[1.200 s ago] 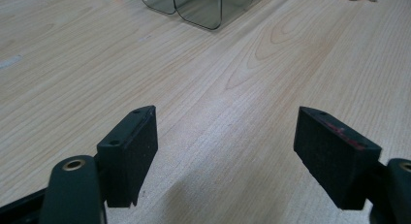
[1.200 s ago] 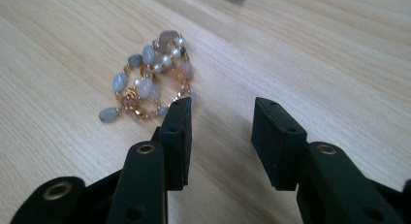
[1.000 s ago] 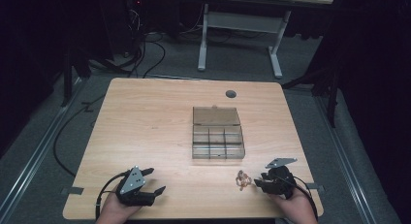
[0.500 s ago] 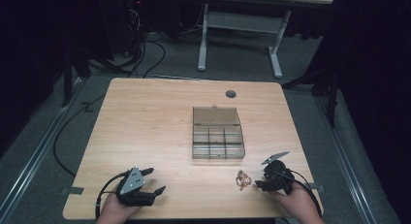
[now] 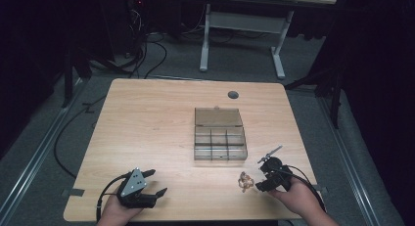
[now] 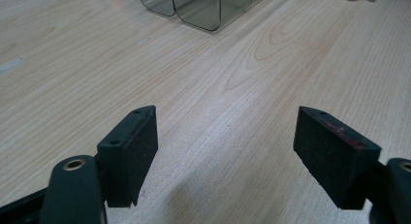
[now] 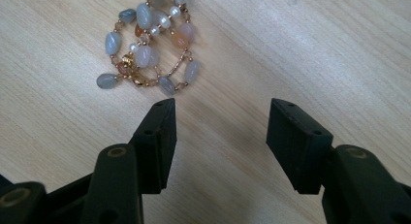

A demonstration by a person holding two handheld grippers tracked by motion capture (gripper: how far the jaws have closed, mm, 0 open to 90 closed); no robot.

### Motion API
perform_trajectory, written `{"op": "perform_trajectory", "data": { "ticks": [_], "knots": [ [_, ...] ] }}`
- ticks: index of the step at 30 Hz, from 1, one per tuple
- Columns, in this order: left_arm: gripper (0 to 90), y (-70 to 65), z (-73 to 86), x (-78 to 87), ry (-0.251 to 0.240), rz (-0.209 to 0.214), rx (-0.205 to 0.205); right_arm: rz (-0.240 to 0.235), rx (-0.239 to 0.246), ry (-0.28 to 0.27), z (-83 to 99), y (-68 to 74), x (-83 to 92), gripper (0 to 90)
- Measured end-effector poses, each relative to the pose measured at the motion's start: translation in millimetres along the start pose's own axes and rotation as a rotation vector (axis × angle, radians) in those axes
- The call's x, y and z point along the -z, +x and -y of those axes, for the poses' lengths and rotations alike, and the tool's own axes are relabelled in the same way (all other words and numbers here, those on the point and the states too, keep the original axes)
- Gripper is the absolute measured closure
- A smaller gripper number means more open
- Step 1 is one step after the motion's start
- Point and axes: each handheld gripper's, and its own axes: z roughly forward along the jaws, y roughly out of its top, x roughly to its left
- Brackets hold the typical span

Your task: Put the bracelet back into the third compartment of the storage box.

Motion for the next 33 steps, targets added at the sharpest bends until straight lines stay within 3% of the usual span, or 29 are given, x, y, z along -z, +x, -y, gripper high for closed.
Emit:
{"op": "perform_trajectory", "data": {
  "ticks": [9, 15, 21, 26, 31, 32, 33],
  "knots": [
    [24.4, 0.0, -0.1, -0.1, 0.002, 0.001, -0.001, 0.0, 0.037, 0.067, -8.6, 6.1, -3.8, 39.7],
    [24.4, -0.2, -0.1, -0.1, 0.001, 0.002, -0.002, -0.02, 0.03, 0.077, -16.8, 13.1, -1.6, 33.3],
    [24.4, -0.1, 0.0, 0.0, 0.001, 0.003, -0.003, -0.037, 0.059, 0.069, -29.5, 23.8, -6.1, 27.1],
    [24.3, -0.3, 0.0, 0.1, -0.001, 0.005, -0.005, -0.021, 0.095, 0.073, -40.8, 32.0, -13.3, 25.2],
    [24.4, -0.4, 0.1, 0.1, -0.002, 0.007, -0.006, -0.008, 0.081, 0.074, -46.2, 37.0, -18.2, 26.5],
    [24.4, -0.4, 0.1, 0.1, -0.002, 0.007, -0.006, -0.005, 0.108, 0.071, -46.9, 36.2, -19.5, 27.1],
    [24.3, -0.4, 0.1, 0.1, -0.002, 0.008, -0.006, -0.001, 0.096, 0.078, -47.0, 37.7, -20.3, 27.4]
  ]
}}
